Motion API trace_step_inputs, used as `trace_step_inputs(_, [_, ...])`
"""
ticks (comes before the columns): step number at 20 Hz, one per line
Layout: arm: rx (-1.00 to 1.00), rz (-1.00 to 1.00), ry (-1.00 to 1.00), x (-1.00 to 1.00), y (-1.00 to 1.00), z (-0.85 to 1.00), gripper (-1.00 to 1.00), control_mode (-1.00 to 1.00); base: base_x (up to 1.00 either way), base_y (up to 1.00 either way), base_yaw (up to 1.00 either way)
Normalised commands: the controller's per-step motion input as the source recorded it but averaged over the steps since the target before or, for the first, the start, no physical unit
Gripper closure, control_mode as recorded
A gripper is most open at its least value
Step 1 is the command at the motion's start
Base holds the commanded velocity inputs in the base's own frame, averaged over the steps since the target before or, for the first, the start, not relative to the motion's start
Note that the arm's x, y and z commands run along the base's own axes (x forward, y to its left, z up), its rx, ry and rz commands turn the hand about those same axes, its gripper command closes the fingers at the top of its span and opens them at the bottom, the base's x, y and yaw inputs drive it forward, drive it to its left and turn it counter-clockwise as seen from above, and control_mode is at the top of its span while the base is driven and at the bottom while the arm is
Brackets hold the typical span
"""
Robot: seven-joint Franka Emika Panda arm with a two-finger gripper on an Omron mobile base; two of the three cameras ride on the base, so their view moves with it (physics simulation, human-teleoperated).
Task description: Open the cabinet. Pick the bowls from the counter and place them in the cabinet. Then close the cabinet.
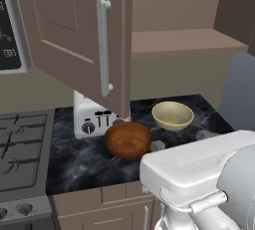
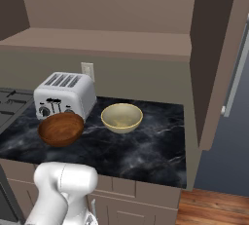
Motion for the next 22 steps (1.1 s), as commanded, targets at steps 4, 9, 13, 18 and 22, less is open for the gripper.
trace_step_inputs(4, [0.32,0.19,-0.01,0.0,-1.0,0.01,-1.0,-1.0,0.0,0.0,0.0])
trace_step_inputs(9, [0.3,0.23,-0.02,0.07,-1.0,0.17,-1.0,-1.0,0.0,0.0,0.0])
trace_step_inputs(13, [0.16,0.2,0.0,0.47,-0.83,0.2,-1.0,-1.0,0.0,0.0,0.0])
trace_step_inputs(18, [0.12,0.14,0.0,0.69,-0.32,0.01,-1.0,-1.0,0.0,0.0,0.0])
trace_step_inputs(22, [0.12,0.02,0.0,0.71,0.02,-0.04,-1.0,-1.0,0.0,0.0,0.0])
